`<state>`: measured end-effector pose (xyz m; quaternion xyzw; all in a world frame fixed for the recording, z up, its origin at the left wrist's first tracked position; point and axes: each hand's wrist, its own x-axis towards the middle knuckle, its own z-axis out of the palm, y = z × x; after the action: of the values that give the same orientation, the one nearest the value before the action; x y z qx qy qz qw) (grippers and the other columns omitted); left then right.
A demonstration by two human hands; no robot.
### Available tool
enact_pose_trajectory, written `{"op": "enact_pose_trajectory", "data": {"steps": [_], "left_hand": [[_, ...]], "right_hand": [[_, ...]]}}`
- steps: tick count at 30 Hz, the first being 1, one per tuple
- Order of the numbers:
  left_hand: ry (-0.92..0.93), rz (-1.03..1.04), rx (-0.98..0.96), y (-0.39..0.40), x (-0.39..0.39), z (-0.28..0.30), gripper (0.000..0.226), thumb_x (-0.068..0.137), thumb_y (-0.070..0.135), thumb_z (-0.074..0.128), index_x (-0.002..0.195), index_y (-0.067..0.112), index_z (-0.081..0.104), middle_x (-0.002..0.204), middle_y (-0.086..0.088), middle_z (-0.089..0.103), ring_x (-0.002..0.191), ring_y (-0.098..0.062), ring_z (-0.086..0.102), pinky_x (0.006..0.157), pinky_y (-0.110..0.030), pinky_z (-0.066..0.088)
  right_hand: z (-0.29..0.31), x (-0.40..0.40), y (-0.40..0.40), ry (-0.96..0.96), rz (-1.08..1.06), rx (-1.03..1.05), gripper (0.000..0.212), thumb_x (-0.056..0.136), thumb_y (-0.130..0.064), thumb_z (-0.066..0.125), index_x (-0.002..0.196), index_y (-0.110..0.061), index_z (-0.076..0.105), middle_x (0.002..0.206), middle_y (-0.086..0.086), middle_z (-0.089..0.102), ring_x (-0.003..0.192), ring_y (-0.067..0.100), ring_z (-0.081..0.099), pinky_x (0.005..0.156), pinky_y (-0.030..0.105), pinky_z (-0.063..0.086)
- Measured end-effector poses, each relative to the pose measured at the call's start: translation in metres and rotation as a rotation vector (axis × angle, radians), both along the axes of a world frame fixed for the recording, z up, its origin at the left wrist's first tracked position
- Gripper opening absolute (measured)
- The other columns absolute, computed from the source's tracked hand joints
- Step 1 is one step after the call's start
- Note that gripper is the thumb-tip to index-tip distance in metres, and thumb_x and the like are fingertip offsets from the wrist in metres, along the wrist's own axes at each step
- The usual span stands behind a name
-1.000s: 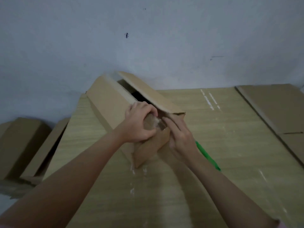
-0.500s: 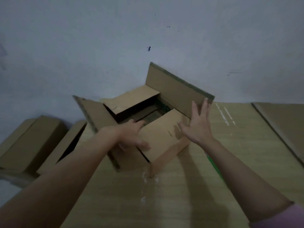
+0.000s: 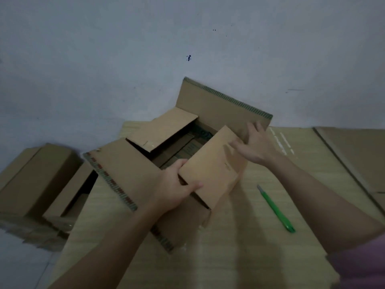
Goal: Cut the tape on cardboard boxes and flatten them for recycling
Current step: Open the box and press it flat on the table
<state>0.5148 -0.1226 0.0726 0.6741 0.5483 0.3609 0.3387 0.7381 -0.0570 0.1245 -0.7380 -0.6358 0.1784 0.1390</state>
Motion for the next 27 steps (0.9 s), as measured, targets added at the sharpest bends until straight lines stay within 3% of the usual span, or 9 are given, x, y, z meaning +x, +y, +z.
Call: {"op": "enact_pose_trajectory", "data": {"steps": [4,7,10,12,14,16,18,22,27], "left_hand": [[-0.037,-0.202,0.270,-0.003,0.012,0.009,0.050,0.075,0.025,0.078,0.119,0.018,0.056,0.104,0.017,0.055,0.088,0.003,0.055,0.070,-0.013,0.044],[-0.012,-0.353,0.377,-0.006,0.013,0.012,0.054,0.076,0.036,0.071,0.123,0.014,0.055,0.109,0.014,0.054,0.097,-0.002,0.053,0.074,-0.015,0.042],[0.023,-0.571,0.366,-0.008,0.004,0.014,0.060,0.079,0.052,0.063,0.130,0.022,0.051,0.116,0.013,0.055,0.106,-0.003,0.053,0.084,-0.018,0.044],[0.066,-0.638,0.301,-0.003,-0.006,0.014,0.059,0.083,0.057,0.053,0.134,0.027,0.048,0.120,0.009,0.056,0.111,-0.005,0.052,0.090,-0.023,0.043],[0.186,-0.577,0.226,0.010,-0.016,0.013,0.057,0.087,0.057,0.046,0.135,0.027,0.047,0.124,0.007,0.054,0.117,-0.007,0.047,0.095,-0.029,0.041],[0.541,-0.457,0.271,0.026,-0.026,0.009,0.053,0.091,0.049,0.049,0.136,0.021,0.046,0.135,0.003,0.048,0.129,-0.012,0.036,0.103,-0.031,0.032],[0.864,-0.397,0.294,0.039,-0.038,0.004,0.050,0.093,0.042,0.049,0.137,0.019,0.045,0.145,0.002,0.038,0.140,-0.015,0.020,0.109,-0.032,0.021],[1.126,-0.307,0.153,0.051,-0.059,0.001,0.052,0.096,0.044,0.036,0.141,0.019,0.039,0.155,0.000,0.021,0.145,-0.017,0.000,0.115,-0.045,0.000],[1.240,-0.133,0.183,0.064,-0.092,0.010,0.072,0.094,0.052,0.031,0.151,0.013,0.013,0.158,0.002,-0.001,0.145,-0.024,-0.005,0.115,-0.047,0.009]], "right_hand": [[0.005,-0.032,-0.016,0.150,0.052,0.082,0.075,0.093,-0.054,0.042,0.152,-0.020,0.011,0.160,0.002,0.001,0.146,0.022,0.004,0.117,0.040,0.013],[0.021,-0.048,-0.030,0.392,-0.069,0.188,0.072,0.090,-0.044,0.053,0.150,-0.020,0.021,0.159,0.006,0.012,0.145,0.022,0.013,0.116,0.039,0.018],[0.036,-0.045,-0.046,0.199,-0.031,0.218,0.079,0.078,-0.006,0.061,0.148,-0.012,0.025,0.153,0.011,0.026,0.142,0.025,0.021,0.113,0.035,0.027],[0.042,-0.036,-0.058,0.132,-0.041,0.183,0.081,0.076,0.003,0.059,0.148,-0.012,0.025,0.151,0.011,0.030,0.138,0.027,0.029,0.108,0.033,0.032],[0.042,-0.025,-0.071,-0.046,-0.130,0.085,0.082,0.079,-0.001,0.063,0.149,-0.014,0.021,0.152,0.013,0.025,0.134,0.033,0.032,0.103,0.038,0.035],[0.035,-0.024,-0.083,-0.489,-0.195,-0.026,0.070,0.085,-0.008,0.060,0.144,-0.015,0.024,0.152,0.016,0.015,0.135,0.039,0.023,0.104,0.048,0.033],[0.022,-0.037,-0.092,-0.701,-0.171,-0.114,0.050,0.091,-0.012,0.048,0.138,-0.014,0.034,0.149,0.018,0.015,0.138,0.040,0.014,0.109,0.057,0.022],[-0.008,-0.074,-0.102,-0.637,-0.119,-0.238,0.050,0.097,-0.039,0.032,0.140,-0.014,0.036,0.152,0.018,0.020,0.142,0.040,0.004,0.108,0.065,0.001],[-0.024,-0.078,-0.102,-0.549,-0.160,-0.307,0.064,0.095,-0.052,0.025,0.148,-0.016,0.019,0.156,0.017,0.005,0.142,0.042,-0.001,0.107,0.067,-0.003]]}}
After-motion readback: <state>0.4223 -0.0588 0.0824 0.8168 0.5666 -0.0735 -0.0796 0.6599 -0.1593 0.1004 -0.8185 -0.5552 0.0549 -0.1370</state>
